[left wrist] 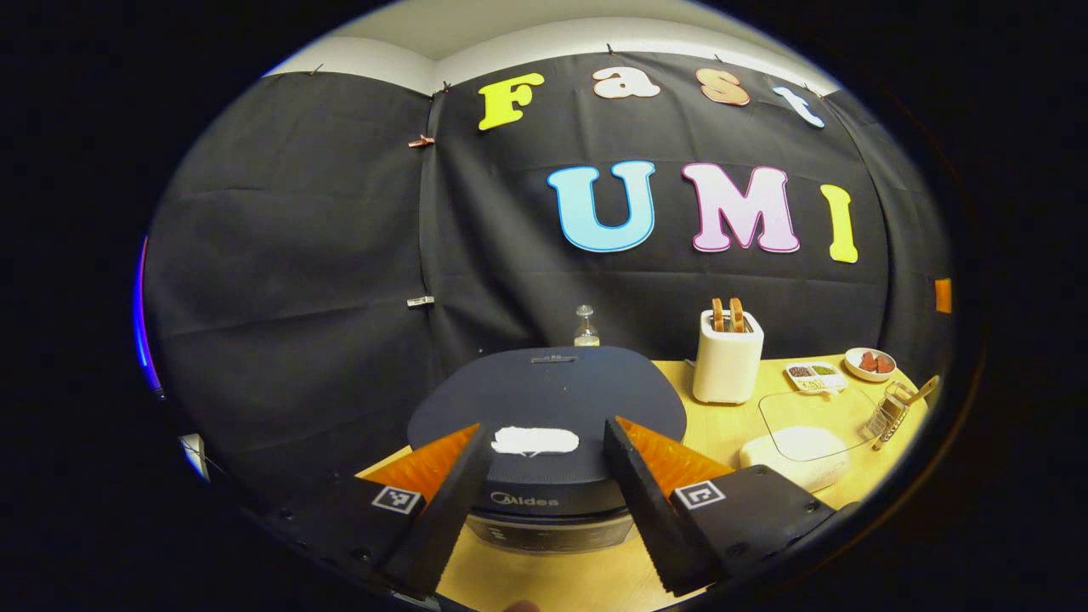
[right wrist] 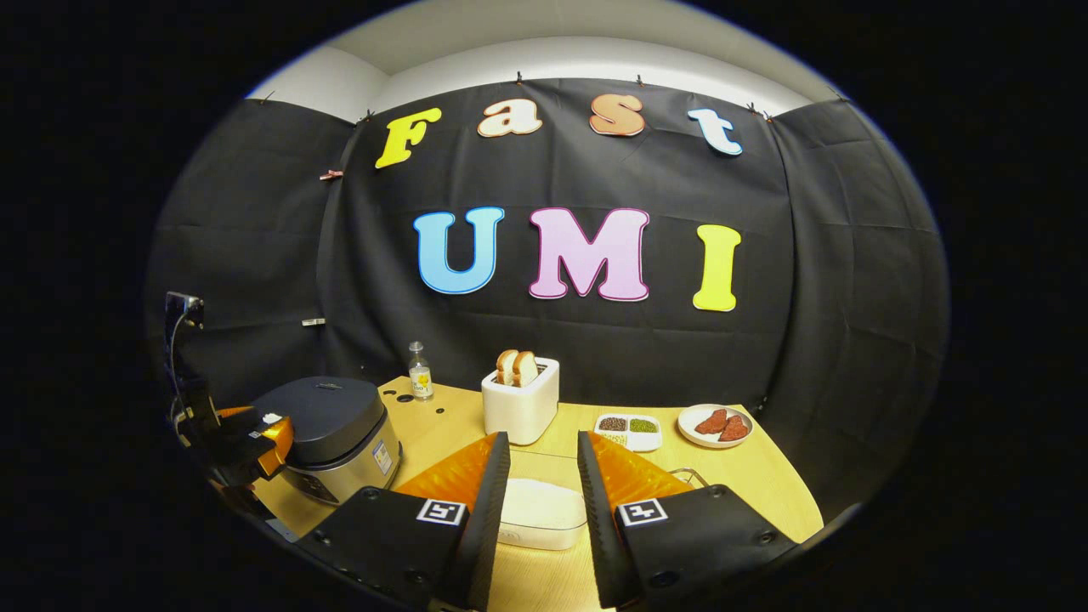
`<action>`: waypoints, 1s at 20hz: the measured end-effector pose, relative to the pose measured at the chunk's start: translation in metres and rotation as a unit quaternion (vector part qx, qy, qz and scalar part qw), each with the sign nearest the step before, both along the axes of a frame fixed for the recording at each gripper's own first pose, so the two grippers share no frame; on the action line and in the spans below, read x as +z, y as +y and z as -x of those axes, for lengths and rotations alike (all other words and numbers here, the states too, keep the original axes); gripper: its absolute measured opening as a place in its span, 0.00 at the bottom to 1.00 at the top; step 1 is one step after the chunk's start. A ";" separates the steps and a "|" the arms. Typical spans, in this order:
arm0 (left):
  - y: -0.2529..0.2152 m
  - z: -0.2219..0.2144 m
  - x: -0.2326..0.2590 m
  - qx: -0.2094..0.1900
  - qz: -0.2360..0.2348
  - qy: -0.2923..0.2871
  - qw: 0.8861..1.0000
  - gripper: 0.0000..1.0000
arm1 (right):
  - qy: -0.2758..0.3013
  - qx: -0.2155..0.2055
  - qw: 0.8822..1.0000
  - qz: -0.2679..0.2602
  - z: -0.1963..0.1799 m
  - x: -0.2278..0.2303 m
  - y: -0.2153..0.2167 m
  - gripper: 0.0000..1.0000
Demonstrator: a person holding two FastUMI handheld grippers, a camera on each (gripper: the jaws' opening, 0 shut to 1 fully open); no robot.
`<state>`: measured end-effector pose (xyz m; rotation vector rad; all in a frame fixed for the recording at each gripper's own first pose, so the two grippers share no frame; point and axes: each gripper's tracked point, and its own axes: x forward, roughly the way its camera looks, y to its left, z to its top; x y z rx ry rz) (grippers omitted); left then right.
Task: Close the left gripper, press the button to open the rice cooker; take a wooden spoon from the chopstick holder with the right hand, scoop a spoonful of rice and pour it into the rice cooker, then put the wooden spoon back into the chopstick holder.
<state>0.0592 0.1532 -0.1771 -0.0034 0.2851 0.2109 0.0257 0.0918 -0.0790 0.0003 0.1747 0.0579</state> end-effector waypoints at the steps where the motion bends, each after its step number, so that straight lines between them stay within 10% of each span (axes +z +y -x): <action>1: 0.000 0.001 -0.004 0.000 0.001 0.001 1.000 0.93 | 0.001 0.001 1.000 0.001 0.000 -0.002 0.000 0.51; 20: -0.020 -0.002 0.035 -0.031 -0.010 -0.058 0.998 0.88 | -0.005 -0.015 1.000 -0.006 -0.001 0.005 -0.014 0.50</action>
